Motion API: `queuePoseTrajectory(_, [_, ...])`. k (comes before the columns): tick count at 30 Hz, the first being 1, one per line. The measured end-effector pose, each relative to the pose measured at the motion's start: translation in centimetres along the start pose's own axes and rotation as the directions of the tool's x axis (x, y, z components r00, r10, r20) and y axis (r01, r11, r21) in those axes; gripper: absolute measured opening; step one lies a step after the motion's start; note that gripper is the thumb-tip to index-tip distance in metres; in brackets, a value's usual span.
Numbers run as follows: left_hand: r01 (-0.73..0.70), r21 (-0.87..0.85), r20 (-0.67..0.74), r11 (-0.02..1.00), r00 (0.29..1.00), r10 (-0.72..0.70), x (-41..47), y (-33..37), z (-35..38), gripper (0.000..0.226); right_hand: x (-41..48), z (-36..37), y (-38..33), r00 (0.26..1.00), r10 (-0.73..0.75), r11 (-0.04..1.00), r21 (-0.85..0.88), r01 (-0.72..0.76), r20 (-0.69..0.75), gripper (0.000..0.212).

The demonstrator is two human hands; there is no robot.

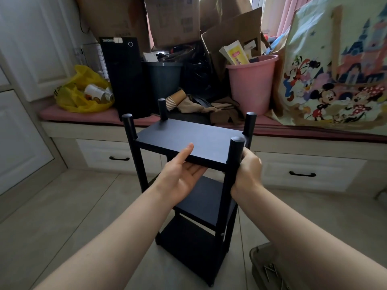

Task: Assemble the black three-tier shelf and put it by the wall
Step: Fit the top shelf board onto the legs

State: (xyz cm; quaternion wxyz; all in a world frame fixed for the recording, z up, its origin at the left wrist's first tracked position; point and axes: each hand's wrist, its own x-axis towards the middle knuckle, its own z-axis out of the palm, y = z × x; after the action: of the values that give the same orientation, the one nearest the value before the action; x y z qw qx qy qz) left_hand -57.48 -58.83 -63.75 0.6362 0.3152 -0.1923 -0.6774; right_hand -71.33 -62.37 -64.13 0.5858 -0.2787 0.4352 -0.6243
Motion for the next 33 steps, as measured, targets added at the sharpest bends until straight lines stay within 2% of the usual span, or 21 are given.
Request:
queuePoseTrajectory(3, [-0.022,-0.041,0.010,0.999,1.000,0.023,0.4,-0.5,0.4,0.035,0.0,-0.1,-0.4,0.999,0.044,0.999,0.014,-0.044,0.013,0.029])
queuePoseTrajectory(5, [-0.029,-0.051,0.022,0.998,0.999,0.030,0.5,-0.5,0.4,0.036,0.0,-0.4,-0.7,0.998,0.049,0.999,-0.005,-0.049,0.035,0.031])
queuePoseTrajectory(9, [-0.047,-0.042,0.055,0.998,0.997,0.049,0.7,-0.4,0.2,0.037,0.1,-1.9,-1.9,0.992,0.032,0.988,-0.157,-0.012,0.121,0.021])
queuePoseTrajectory(13, [-0.052,-0.033,0.066,0.998,0.996,0.055,0.6,-0.3,0.5,0.025,0.3,-3.7,-3.4,0.959,0.130,0.952,-0.303,-0.050,0.251,0.035])
queuePoseTrajectory(17, [-0.057,-0.024,0.052,0.998,0.997,0.058,0.5,-0.2,0.7,0.015,0.1,-5.5,-4.4,0.897,0.221,0.927,-0.368,-0.072,0.383,0.032])
queuePoseTrajectory(20, [-0.052,-0.018,0.056,0.998,0.997,0.053,0.3,-0.3,0.7,0.010,-0.2,-6.3,-5.0,0.789,0.292,0.854,-0.519,0.039,0.541,0.031])
queuePoseTrajectory(22, [-0.048,-0.014,0.073,0.999,0.996,0.049,0.2,-0.3,0.5,0.012,-0.4,-6.6,-5.0,0.749,0.319,0.799,-0.590,0.116,0.580,0.029])
queuePoseTrajectory(24, [-0.044,-0.012,0.091,0.999,0.995,0.045,0.0,-0.2,0.3,0.017,-0.5,-7.1,-4.9,0.733,0.310,0.786,-0.597,0.160,0.605,0.030])
queuePoseTrajectory(27, [-0.043,-0.002,0.112,0.999,0.993,0.043,-0.1,-0.2,0.1,0.024,-0.7,-7.9,-4.9,0.678,0.344,0.806,-0.574,0.141,0.650,0.027])
queuePoseTrajectory(33, [-0.048,0.014,0.107,0.999,0.993,0.046,-0.4,0.4,-0.1,0.018,-1.6,-7.2,-4.4,0.708,0.261,0.806,-0.552,0.214,0.656,0.024])
